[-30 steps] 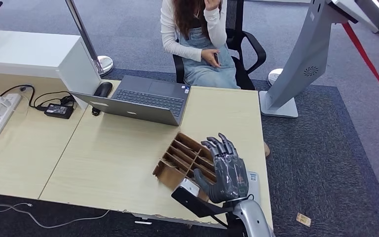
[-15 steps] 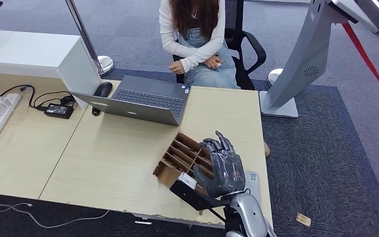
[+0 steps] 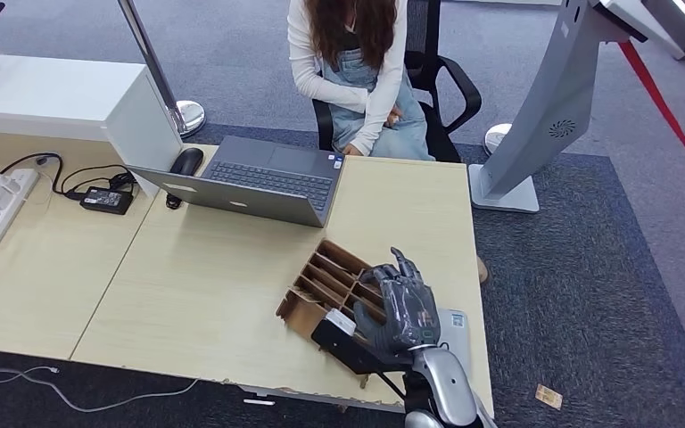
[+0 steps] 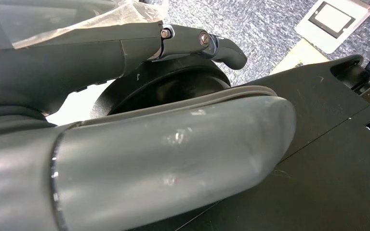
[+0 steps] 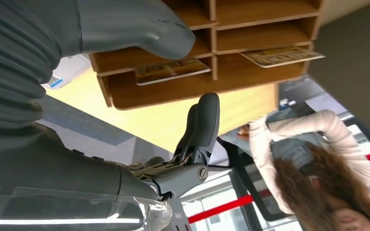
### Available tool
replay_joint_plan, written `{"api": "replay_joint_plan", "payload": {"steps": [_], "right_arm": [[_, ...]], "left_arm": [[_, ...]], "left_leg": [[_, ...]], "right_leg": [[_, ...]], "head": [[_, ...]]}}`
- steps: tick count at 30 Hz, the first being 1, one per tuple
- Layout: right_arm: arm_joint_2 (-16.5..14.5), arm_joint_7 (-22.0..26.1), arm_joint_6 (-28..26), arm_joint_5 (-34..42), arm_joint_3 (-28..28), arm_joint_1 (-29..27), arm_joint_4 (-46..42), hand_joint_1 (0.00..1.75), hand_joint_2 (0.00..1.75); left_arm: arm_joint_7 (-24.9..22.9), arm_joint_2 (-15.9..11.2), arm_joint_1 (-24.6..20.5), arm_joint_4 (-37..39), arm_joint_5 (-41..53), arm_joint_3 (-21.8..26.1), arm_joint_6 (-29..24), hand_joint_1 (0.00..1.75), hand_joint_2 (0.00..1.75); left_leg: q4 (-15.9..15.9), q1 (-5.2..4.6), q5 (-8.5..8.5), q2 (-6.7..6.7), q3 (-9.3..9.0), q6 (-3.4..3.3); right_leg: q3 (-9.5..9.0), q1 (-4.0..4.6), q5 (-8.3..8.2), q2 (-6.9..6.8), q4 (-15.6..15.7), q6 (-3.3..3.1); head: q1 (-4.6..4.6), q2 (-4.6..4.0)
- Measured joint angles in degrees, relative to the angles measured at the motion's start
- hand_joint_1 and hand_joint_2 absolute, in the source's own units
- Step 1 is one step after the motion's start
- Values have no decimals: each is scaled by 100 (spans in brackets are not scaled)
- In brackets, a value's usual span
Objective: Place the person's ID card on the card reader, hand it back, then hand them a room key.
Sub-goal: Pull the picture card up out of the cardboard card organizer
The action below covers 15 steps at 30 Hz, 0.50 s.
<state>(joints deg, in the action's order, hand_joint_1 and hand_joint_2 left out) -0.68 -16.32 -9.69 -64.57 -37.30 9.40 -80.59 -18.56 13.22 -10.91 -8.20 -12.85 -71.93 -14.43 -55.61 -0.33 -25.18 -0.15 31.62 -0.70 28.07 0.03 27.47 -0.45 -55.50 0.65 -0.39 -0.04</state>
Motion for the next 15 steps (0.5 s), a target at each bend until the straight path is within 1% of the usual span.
{"api": "replay_joint_plan", "payload": {"steps": [5,15], "right_arm": [[0,-88,6,-4,63,-1,157,82,175],[7,-167,-76,-61,216,-11,282,86,175]], "left_arm": [[0,0,1,0,0,3,-13,0,0],[-10,-2,2,0,-2,6,-41,0,0]], "left_leg": [[0,0,0,0,0,0],[0,0,0,1,0,0]], "right_leg": [[1,0,0,0,0,0],[2,0,0,0,0,0]], "head": [[0,0],[0,0]]}}
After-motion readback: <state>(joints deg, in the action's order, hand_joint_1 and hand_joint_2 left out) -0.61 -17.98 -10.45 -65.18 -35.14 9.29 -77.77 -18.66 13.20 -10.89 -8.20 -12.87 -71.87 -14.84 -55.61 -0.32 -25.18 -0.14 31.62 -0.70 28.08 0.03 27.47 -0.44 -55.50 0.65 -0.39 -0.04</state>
